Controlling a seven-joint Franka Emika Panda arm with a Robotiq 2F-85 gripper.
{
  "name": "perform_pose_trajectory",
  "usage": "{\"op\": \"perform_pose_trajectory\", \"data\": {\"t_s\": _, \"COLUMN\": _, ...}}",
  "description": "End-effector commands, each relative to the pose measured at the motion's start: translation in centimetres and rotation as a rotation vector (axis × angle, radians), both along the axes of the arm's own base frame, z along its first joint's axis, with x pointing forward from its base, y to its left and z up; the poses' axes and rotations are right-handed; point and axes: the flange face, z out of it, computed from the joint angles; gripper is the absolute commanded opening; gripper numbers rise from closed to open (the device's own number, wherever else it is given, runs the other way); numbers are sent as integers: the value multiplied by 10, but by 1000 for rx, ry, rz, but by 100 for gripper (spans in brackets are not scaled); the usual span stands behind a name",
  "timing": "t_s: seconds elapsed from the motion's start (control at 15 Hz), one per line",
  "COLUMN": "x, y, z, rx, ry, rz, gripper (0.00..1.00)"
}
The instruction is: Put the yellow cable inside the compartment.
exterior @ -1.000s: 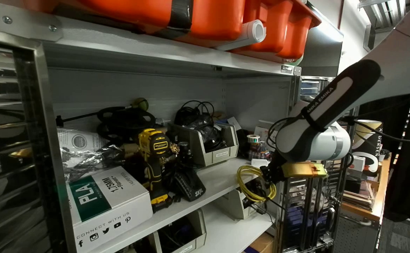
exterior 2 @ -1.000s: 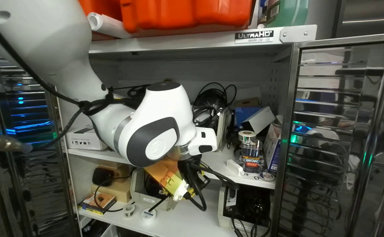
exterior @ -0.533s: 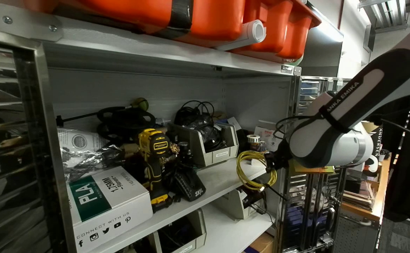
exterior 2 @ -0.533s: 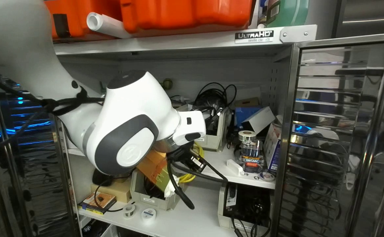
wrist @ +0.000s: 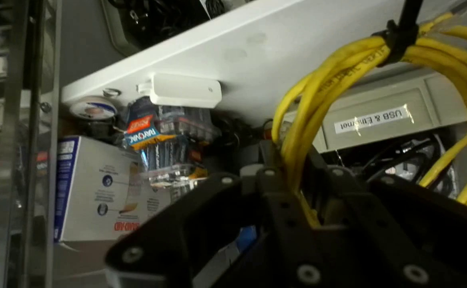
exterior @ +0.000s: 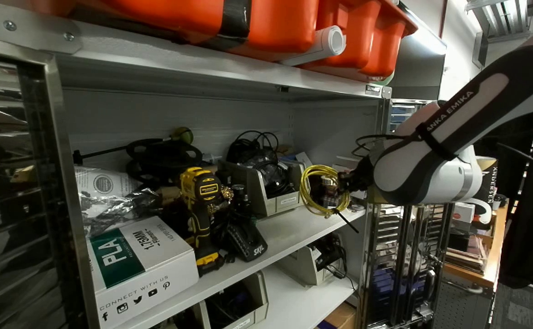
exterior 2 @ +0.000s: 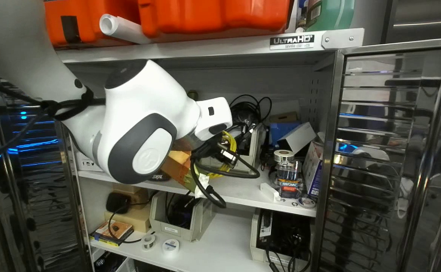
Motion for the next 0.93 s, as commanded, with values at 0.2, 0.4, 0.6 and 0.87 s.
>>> {"op": "perform_pose_trajectory", "data": {"t_s": 0.2, "x": 51, "y": -13, "z": 54, "rx": -2, "ry": -123, "rz": -21, "gripper": 11}}
{"op": "perform_pose_trajectory", "data": {"t_s": 0.4, "x": 79, "y": -21, "z": 66, "rx": -3, "ry": -123, "rz": -27, "gripper": 11}}
{"op": "perform_pose_trajectory", "data": {"t_s": 0.6, "x": 104, "y": -17, "z": 73, "rx": 9, "ry": -111, "rz": -19, "gripper": 11}}
{"op": "perform_pose_trajectory", "data": {"t_s": 0.87, "x": 130, "y": -2, "z": 78, "rx": 16, "ry": -98, "rz": 22, "gripper": 11}}
